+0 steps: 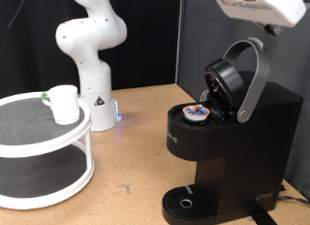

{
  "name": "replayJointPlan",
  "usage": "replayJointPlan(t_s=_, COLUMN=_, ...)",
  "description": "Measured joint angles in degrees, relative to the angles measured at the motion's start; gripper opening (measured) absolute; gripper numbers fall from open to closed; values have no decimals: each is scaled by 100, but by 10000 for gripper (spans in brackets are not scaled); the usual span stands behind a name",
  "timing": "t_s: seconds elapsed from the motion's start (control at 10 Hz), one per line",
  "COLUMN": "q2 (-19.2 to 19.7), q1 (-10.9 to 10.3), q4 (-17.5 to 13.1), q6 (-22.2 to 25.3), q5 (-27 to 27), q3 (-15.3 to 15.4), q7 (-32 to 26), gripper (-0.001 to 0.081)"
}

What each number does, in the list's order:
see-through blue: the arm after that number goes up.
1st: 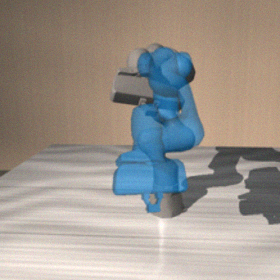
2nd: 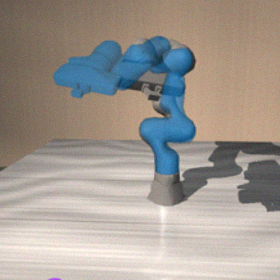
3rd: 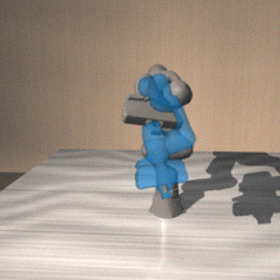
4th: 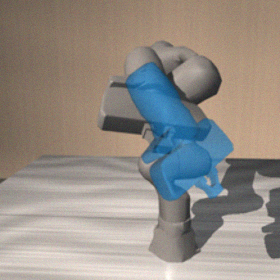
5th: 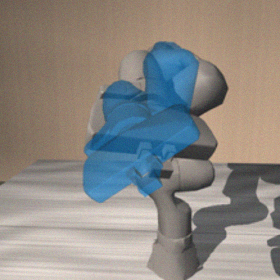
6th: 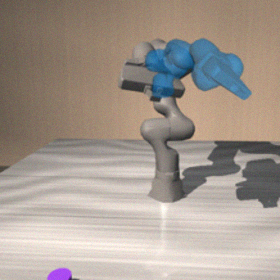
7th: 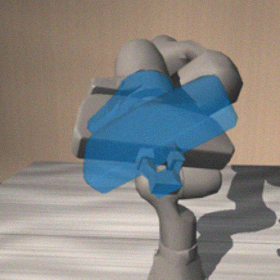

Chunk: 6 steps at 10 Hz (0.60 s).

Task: Make a cup of coffee with the keurig machine

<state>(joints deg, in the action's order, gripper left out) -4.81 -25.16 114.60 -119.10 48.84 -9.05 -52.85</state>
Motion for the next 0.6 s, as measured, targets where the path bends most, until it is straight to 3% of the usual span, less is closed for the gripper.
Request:
replayJointPlan(t_s=0.1, q2=2, q1=44, q4=56, q6=14, q5=-37, q3=-41, q7=-23, gripper=39)
replayJointPlan(t_s=0.6, q2=-10, q1=198, q4=121, q6=296, q5=-66, q3=-246, q7=-221, gripper=1)
